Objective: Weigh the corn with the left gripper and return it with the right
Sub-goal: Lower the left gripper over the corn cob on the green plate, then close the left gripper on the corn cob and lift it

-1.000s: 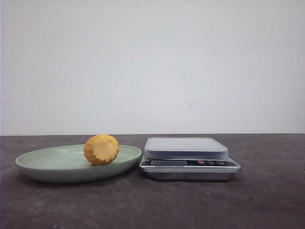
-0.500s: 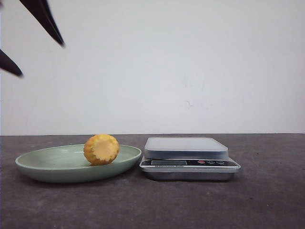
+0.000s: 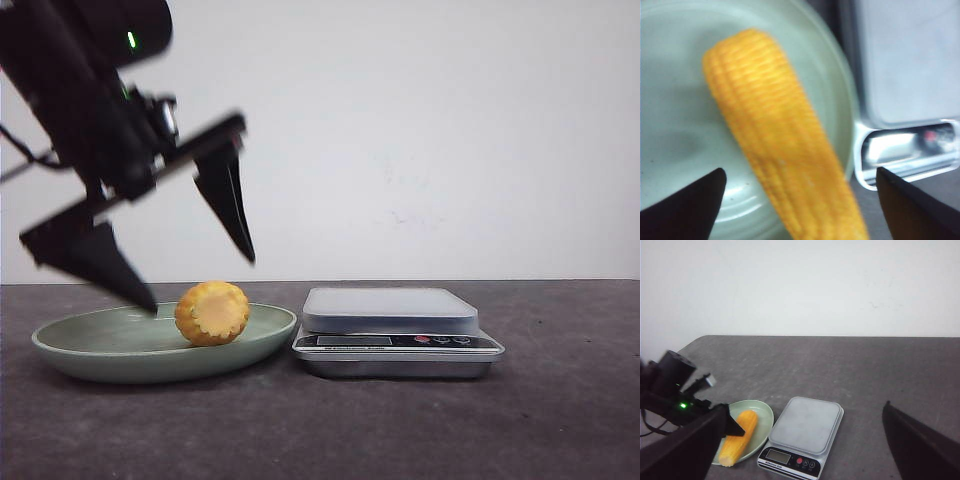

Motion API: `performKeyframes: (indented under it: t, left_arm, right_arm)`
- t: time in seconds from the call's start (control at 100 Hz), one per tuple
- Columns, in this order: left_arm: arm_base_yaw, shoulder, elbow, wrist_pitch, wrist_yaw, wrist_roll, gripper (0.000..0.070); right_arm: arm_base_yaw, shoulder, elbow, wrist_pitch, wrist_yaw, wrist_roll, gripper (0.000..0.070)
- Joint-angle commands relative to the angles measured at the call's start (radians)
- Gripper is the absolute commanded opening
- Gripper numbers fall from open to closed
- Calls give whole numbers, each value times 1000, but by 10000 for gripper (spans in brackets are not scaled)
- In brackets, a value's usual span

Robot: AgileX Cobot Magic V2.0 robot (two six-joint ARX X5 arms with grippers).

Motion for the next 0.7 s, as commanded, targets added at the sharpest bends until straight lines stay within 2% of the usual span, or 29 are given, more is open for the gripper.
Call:
performKeyframes:
  t: [0.0, 0.11, 0.13, 0.16, 0.2, 0.26, 0.3, 0.33, 0.45, 0.69]
  left_arm:
    - [-5, 43, 11, 11, 2, -19, 597]
    - [-7, 87, 12, 15, 28, -19, 585]
    - [-7, 93, 12, 16, 33, -19, 570]
    - [-7, 99, 12, 15, 40, -18, 509]
    - [-7, 101, 12, 14, 53, -13, 351]
    - [-7, 101, 12, 19, 74, 6, 0]
    - [-7, 98, 16, 19, 84, 13, 25]
    - [-7, 95, 23, 16, 88, 18, 4]
    - [-6, 72, 64, 10, 118, 43, 4]
    - [-7, -19, 201, 11, 118, 46, 4]
  right_arm:
    - [-1, 4, 9, 0, 5, -7, 614]
    - [-1, 4, 9, -12, 7, -7, 614]
    - [-1, 4, 9, -14, 10, -7, 614]
    - [-1, 4, 9, -16, 19, -7, 614]
    - [-1, 4, 9, -20, 27, -8, 614]
    - [-1, 4, 9, -22, 27, -8, 614]
    - [-1, 4, 9, -22, 27, -7, 614]
    - [-1, 4, 9, -21, 31, -8, 614]
    - [-1, 4, 9, -22, 52, -8, 614]
    - [-1, 4, 9, -22, 53, -7, 614]
